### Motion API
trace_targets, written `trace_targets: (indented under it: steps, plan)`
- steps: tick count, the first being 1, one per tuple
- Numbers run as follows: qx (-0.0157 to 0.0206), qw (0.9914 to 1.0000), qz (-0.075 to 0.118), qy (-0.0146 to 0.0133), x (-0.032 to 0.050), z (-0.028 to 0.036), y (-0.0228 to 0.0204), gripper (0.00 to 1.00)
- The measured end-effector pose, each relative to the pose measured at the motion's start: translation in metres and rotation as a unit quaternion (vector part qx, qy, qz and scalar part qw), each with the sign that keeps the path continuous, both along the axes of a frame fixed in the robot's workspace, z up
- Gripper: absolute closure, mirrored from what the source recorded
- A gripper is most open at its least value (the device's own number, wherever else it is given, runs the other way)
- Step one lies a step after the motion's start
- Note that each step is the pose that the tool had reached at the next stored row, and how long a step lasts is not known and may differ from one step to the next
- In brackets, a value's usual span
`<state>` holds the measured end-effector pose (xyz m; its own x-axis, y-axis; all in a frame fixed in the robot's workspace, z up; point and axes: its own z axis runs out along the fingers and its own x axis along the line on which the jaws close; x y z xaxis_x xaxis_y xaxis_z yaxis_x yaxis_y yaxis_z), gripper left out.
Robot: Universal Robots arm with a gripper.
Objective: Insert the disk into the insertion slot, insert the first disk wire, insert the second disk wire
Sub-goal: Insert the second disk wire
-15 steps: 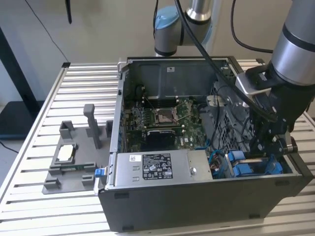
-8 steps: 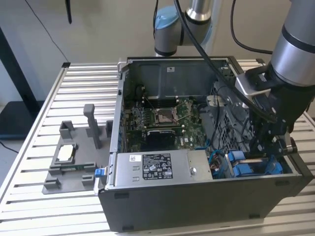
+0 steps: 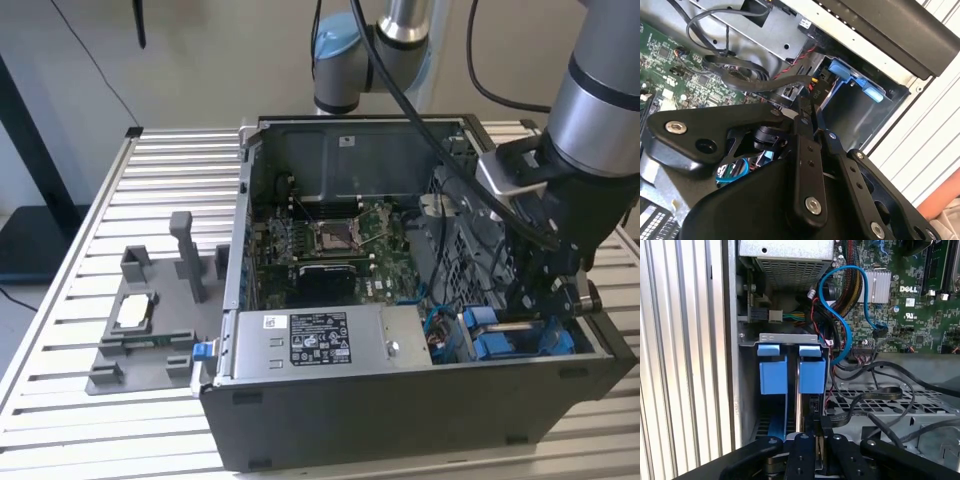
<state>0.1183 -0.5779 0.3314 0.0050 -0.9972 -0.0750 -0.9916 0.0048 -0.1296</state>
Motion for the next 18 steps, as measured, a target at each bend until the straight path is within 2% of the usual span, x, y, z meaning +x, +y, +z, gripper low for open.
trace_targets:
  steps: [3,4,5,6,9,14,18]
  plan:
    - [0.0016,1.0,0.0,-0.0001,0.0001,-0.0013,0.0002,0.83]
    - [0.0017,1.0,0.0,-0.0001,0.0001,-0.0015,0.0002,0.77]
    - [0.0014,1.0,0.0,-0.0001,0.0001,-0.0007,0.0001,0.77]
    - [0.0009,1.0,0.0,-0.0001,0.0001,0.0014,0.0,0.71]
    - [0.0006,1.0,0.0,0.0001,0.0,0.0099,0.0,0.71]
    - [0.0005,1.0,0.0,0.0005,-0.0001,0.0177,0.0,0.71]
    - [0.0005,1.0,0.0,0.0012,0.0,0.0316,0.0,0.71]
